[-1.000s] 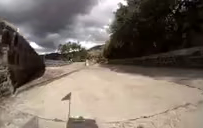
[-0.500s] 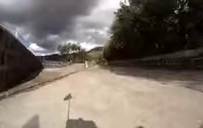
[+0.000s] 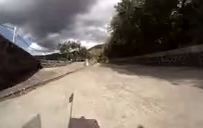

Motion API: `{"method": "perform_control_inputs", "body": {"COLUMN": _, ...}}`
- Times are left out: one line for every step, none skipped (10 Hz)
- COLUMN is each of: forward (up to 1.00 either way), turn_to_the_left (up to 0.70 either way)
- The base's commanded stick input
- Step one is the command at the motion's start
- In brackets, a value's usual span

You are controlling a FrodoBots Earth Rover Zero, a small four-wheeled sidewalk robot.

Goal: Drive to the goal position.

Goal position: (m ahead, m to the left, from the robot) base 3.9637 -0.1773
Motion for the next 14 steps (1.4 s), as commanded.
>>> {"method": "perform_control_inputs", "body": {"forward": 0.85, "turn_to_the_left": 0.00}}
{"method": "perform_control_inputs", "body": {"forward": 0.85, "turn_to_the_left": 0.00}}
{"method": "perform_control_inputs", "body": {"forward": 0.85, "turn_to_the_left": 0.00}}
{"method": "perform_control_inputs", "body": {"forward": 0.85, "turn_to_the_left": 0.00}}
{"method": "perform_control_inputs", "body": {"forward": 0.85, "turn_to_the_left": 0.00}}
{"method": "perform_control_inputs", "body": {"forward": 0.85, "turn_to_the_left": 0.00}}
{"method": "perform_control_inputs", "body": {"forward": 0.85, "turn_to_the_left": 0.00}}
{"method": "perform_control_inputs", "body": {"forward": 0.85, "turn_to_the_left": 0.00}}
{"method": "perform_control_inputs", "body": {"forward": 0.85, "turn_to_the_left": 0.00}}
{"method": "perform_control_inputs", "body": {"forward": 0.85, "turn_to_the_left": 0.00}}
{"method": "perform_control_inputs", "body": {"forward": 0.85, "turn_to_the_left": 0.00}}
{"method": "perform_control_inputs", "body": {"forward": 0.85, "turn_to_the_left": 0.00}}
{"method": "perform_control_inputs", "body": {"forward": 0.85, "turn_to_the_left": 0.00}}
{"method": "perform_control_inputs", "body": {"forward": 0.85, "turn_to_the_left": 0.00}}
